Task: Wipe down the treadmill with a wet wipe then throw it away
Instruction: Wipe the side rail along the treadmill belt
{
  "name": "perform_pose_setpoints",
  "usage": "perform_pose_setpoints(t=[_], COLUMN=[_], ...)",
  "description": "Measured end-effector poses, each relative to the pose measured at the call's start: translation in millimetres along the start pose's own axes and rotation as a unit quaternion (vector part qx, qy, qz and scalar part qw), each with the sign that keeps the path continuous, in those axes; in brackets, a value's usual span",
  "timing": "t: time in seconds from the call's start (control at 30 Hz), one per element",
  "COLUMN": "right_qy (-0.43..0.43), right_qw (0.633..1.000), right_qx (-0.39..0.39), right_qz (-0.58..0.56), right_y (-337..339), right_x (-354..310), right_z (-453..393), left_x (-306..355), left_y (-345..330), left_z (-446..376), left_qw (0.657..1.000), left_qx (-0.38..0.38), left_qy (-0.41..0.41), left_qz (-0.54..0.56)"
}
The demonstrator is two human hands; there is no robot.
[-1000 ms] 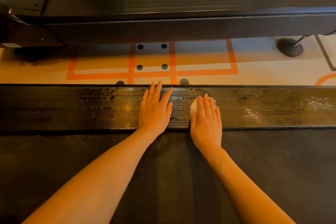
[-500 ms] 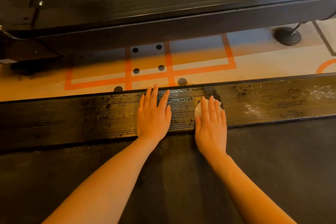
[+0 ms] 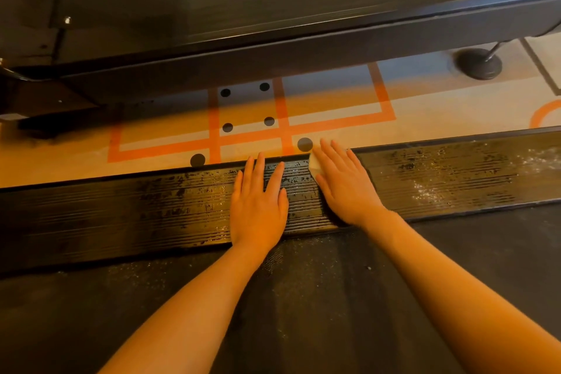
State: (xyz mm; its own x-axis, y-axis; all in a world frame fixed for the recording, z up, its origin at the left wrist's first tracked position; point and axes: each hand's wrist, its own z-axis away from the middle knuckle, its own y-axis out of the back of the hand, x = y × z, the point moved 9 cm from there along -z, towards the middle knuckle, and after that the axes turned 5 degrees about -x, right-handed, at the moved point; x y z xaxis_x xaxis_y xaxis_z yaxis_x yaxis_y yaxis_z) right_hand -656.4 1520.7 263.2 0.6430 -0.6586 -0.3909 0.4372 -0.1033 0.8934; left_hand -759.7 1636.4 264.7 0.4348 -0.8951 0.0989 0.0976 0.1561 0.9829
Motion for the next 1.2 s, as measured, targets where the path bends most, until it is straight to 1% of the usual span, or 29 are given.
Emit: perform_pose_setpoints(t=[0.1, 0.27, 0.57, 0.7, 0.83, 0.93, 1.03, 1.2], right_qy=[0.053, 0.068, -0.004, -0.047, -0.098, -0.115, -0.131, -0.125], right_qw=[0.998, 0.997, 0.999, 0.998, 0.994, 0.991, 0.988, 0.989], right_qx=[-0.035, -0.04, -0.029, 0.002, 0.045, 0.066, 0.071, 0.071], right_qz=[0.024, 0.024, 0.042, 0.03, -0.016, -0.028, -0.03, -0.027], right_y=[2, 6, 10, 6, -5, -18, -30, -23], right_x=[-3, 0, 41, 37, 24, 14, 8, 16], right_z=[-15, -15, -3, 9, 39, 67, 84, 72], left_x=[1, 1, 1, 1, 0, 1, 1, 1], left_y=[1, 1, 3, 4, 3, 2, 3, 4], left_z=[0, 0, 0, 0, 1, 1, 1, 1], left_qw=[1.0, 1.0, 1.0, 1.0, 0.999, 0.999, 0.999, 0.999], left_qx=[-0.005, -0.011, -0.003, 0.015, 0.039, 0.034, 0.034, 0.032], left_qy=[-0.001, 0.0, -0.008, -0.013, -0.018, -0.019, -0.016, -0.016], left_qz=[-0.006, -0.009, 0.006, 0.014, 0.009, 0.002, 0.001, 0.007])
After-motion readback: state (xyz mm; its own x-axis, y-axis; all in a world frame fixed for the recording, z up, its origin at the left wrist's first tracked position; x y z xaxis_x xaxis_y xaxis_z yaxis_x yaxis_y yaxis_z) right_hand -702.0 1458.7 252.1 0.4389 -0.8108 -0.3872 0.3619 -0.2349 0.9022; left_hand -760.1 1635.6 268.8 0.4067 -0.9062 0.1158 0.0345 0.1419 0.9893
